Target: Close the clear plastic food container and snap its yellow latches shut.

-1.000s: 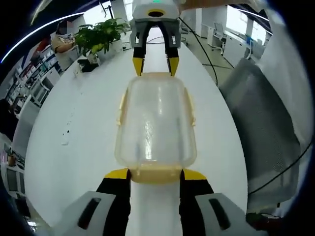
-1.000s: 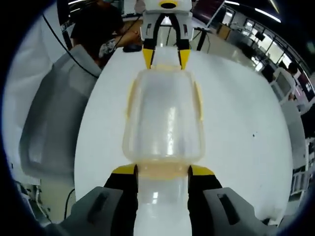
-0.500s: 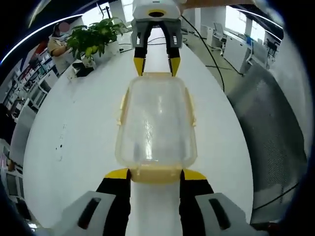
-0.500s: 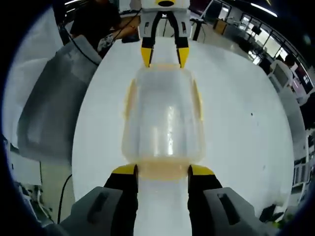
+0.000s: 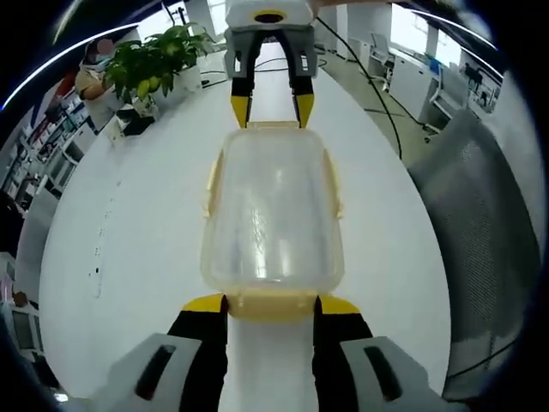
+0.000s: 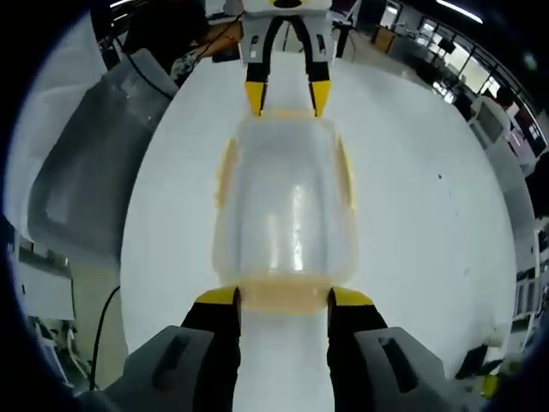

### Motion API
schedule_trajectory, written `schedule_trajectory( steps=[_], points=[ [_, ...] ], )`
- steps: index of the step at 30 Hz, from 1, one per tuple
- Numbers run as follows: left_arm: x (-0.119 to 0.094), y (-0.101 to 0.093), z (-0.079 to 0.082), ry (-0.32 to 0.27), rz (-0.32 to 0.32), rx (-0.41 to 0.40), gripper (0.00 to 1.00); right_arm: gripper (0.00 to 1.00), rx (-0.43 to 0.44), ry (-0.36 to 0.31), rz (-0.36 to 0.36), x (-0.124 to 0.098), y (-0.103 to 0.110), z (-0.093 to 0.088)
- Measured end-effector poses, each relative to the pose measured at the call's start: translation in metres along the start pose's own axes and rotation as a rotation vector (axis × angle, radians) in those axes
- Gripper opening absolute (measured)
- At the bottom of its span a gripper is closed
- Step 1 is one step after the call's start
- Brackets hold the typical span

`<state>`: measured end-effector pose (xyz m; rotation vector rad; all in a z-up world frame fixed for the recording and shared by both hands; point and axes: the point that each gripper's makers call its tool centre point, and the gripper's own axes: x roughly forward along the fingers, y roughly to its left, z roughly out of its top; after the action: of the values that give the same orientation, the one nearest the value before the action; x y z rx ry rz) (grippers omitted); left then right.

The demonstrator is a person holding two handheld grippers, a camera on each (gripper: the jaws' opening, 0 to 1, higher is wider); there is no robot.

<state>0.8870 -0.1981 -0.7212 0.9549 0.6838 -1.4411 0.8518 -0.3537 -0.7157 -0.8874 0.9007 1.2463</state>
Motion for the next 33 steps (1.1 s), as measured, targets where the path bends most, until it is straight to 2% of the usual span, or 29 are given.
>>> schedule_trajectory(
  steps=[25, 33],
  points=[
    [0.004, -0.005, 0.013, -0.004, -0.006, -0.006, 0.32, 0.36, -0.013, 0.016, 0.007, 0.004, 0.001, -0.015],
    [0.003, -0.005, 0.010, 0.001, -0.008, -0.015, 0.33, 0.36, -0.019, 0.013, 0.008, 0.005, 0.000, -0.014]
  ],
)
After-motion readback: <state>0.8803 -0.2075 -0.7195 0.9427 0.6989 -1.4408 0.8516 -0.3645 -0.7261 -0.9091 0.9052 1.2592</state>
